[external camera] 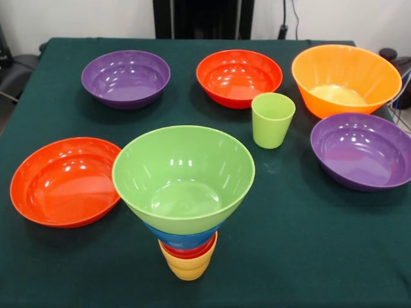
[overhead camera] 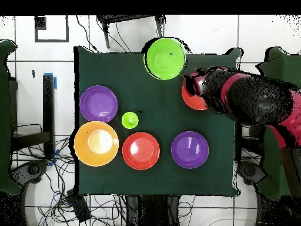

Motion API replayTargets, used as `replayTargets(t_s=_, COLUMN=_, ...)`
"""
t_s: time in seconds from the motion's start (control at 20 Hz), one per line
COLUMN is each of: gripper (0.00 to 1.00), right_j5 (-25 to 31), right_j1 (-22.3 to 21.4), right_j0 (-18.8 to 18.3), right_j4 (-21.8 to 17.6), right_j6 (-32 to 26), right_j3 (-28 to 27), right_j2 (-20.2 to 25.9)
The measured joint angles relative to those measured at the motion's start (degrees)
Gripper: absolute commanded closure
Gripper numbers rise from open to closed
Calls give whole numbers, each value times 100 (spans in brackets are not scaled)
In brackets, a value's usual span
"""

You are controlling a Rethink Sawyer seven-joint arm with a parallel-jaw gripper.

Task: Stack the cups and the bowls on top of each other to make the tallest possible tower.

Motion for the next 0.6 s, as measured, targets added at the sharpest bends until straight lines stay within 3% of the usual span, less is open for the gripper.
replayTargets(t_s=0.35, gripper=0, right_j5=712, right_j1=-150, right_j0=278, right_j4=-379, right_j6=0, right_j3=-277, right_j2=-259)
replayTargets(t_s=0.6, gripper=0, right_j5=871, right_j1=-267, right_j0=254, right_j4=-563, right_j6=0, right_j3=-262, right_j2=-269)
